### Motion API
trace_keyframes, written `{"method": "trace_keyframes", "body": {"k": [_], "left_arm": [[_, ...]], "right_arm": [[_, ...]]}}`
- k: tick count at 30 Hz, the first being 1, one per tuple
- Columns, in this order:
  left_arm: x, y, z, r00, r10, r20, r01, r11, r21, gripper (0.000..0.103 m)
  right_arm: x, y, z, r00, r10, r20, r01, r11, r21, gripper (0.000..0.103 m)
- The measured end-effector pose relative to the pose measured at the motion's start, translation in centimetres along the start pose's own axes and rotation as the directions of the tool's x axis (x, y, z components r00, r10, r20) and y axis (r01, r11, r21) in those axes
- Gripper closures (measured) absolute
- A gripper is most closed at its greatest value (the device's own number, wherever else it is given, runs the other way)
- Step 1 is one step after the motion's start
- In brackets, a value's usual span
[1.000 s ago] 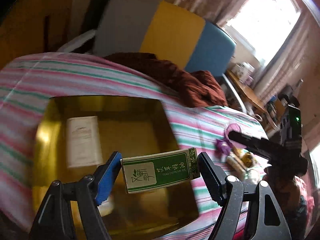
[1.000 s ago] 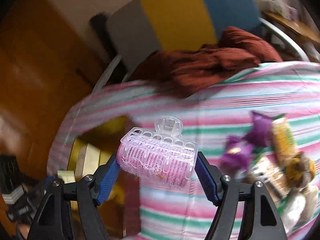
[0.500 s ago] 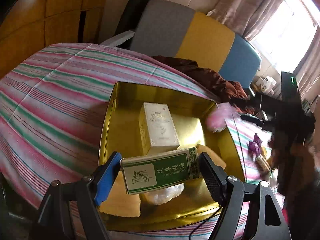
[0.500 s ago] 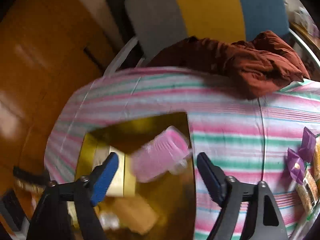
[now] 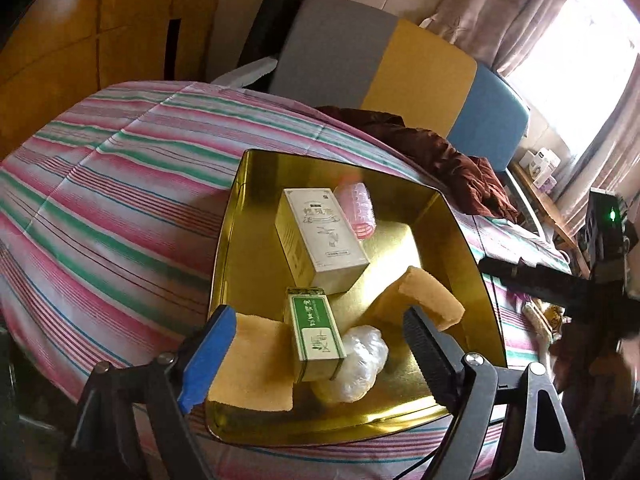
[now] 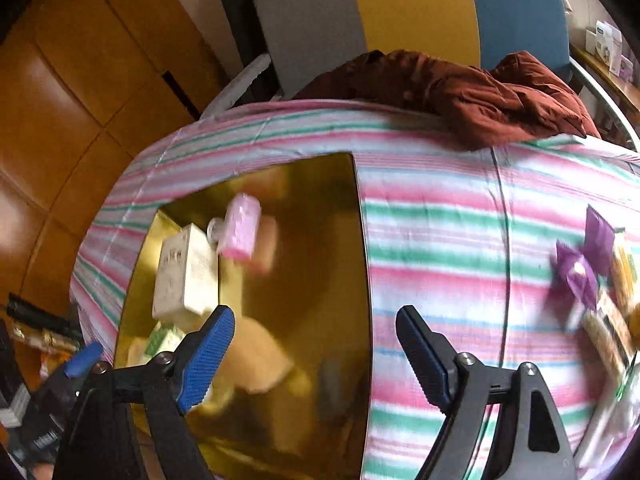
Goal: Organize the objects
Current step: 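Carry green box and pink roller into the gold tray and open both tools, then move both open tools from the tray back over the pile of items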
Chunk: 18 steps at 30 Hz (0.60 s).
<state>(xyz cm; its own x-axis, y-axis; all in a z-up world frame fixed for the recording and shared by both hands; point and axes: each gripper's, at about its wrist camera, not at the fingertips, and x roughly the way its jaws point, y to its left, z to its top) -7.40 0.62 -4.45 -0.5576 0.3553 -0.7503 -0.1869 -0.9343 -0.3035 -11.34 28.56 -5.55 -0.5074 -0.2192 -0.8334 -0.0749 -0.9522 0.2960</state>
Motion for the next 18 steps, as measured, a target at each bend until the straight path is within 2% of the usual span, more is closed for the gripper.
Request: {"method": "trace_keyframes", "body": {"k": [9, 18], "left_arm": [[-2.2, -2.4, -0.7, 0.996, 0.04, 0.077, -0.047, 0.995, 0.084, 0.009], [-2.8, -4.4, -1.8, 0.99, 0.075, 0.12, -0.095, 0.981, 0.168, 0.007]], "right_arm": [[-1.8, 1.6, -3.6, 0.998, -0.045, 0.051, 0.049, 0.996, -0.07, 0.019], [-2.9, 2.8, -6.0, 0.991, -0.096, 0.089, 0.106, 0.987, -0.117, 0.019]]}}
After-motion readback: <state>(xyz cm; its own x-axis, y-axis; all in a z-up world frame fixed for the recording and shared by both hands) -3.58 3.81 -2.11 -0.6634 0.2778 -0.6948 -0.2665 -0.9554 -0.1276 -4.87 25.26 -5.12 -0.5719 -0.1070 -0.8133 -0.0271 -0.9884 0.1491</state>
